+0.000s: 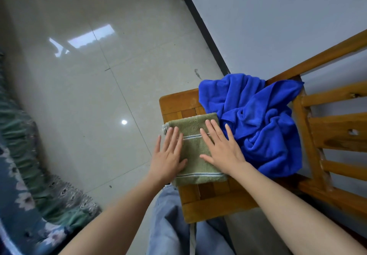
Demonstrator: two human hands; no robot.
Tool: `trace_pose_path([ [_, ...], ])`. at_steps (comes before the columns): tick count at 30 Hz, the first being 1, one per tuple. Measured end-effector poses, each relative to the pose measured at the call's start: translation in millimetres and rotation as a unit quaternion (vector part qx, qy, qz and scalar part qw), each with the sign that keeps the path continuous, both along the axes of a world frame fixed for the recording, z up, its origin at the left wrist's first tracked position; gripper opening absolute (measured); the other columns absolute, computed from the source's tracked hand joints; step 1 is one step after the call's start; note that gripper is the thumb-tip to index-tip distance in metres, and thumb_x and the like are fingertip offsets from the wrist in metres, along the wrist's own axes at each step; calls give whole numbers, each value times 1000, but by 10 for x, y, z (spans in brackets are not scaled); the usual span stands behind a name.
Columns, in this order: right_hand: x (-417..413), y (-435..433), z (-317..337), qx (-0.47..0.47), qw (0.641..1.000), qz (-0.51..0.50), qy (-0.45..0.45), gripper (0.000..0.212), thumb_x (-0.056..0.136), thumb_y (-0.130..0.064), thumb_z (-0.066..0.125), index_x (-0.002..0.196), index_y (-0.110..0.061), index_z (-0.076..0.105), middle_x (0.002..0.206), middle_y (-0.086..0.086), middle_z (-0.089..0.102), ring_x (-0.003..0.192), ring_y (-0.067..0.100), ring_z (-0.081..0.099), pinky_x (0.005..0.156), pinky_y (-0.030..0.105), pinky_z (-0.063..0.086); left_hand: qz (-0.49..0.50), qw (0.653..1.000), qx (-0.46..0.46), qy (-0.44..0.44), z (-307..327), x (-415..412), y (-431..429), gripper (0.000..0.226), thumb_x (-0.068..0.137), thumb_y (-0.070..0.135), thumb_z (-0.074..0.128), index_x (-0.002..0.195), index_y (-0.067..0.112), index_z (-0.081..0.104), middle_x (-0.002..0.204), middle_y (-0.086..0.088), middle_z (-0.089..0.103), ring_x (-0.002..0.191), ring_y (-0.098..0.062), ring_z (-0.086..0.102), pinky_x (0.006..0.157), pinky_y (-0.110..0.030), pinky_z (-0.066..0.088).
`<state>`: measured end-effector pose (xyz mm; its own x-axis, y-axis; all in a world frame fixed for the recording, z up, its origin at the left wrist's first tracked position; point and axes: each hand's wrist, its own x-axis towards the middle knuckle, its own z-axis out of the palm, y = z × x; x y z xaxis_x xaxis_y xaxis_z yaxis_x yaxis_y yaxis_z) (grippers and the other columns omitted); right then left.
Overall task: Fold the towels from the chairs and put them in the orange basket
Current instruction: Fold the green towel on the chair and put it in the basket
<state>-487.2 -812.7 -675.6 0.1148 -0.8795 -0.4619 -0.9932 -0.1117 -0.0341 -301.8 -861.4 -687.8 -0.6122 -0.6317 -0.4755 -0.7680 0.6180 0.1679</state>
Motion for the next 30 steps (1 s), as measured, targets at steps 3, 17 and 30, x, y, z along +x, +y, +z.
trace_pose_path([
  [3, -7, 337, -8, -109, 989, 99, -33, 67, 84, -52, 42, 130, -4, 42, 139, 17, 46, 132, 30, 31, 107, 47, 24, -58, 994, -34, 82, 7, 179, 263, 71, 80, 48, 37, 135, 4, 32, 147, -17, 32, 144, -29, 0, 112, -46, 8],
  [17, 134, 818, -515, -229, 966, 115, -27, 31, 81, -9, 38, 111, -11, 47, 117, 17, 65, 117, 32, 45, 98, 43, 35, -2, 983, -124, 132, -394, 133, 824, 36, 83, 11, 34, 117, 14, 46, 113, -23, 64, 107, -44, 59, 83, -49, 52],
  [30, 219, 876, -99, -237, 970, 59, -8, 55, 77, -17, 58, 128, -13, 40, 116, 19, 64, 114, 35, 53, 93, 45, 47, 3, 979, -6, 202, 271, 186, 527, 70, 49, 7, 87, 105, 16, 46, 90, -9, 68, 72, -26, 67, 52, -28, 55],
])
